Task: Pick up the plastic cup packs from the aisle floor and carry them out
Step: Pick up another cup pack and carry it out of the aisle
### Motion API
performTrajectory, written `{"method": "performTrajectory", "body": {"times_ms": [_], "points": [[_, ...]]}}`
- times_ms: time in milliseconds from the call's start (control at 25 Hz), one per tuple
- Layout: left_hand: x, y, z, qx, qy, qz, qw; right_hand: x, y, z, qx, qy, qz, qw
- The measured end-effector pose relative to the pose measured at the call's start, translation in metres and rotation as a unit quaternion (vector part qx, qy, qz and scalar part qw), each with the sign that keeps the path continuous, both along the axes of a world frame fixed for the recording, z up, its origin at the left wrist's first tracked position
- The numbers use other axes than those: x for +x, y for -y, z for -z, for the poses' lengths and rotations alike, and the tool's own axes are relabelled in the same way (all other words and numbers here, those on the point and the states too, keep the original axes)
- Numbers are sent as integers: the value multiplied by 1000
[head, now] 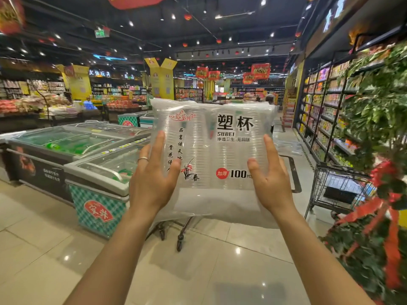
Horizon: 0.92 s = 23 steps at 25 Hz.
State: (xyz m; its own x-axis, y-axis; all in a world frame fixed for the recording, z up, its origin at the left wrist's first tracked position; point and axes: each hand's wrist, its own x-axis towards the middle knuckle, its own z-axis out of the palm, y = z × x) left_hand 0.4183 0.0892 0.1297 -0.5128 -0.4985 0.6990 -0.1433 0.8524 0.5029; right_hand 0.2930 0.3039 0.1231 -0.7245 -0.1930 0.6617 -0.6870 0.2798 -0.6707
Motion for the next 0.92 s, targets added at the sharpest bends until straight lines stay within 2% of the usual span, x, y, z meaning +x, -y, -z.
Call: {"method": "performTrajectory", "body": {"times_ms": [440,720,920], "points": [[-266,134,3,16,-32,17,999,-252,133,-10,6,8,26,1000],[-384,196,1,13,-36,34,999,-372,197,-9,-7,1,27,1000],[-468,232,10,2,-36,6,999,-471,240,2,-15,-5,-9,1000]]}}
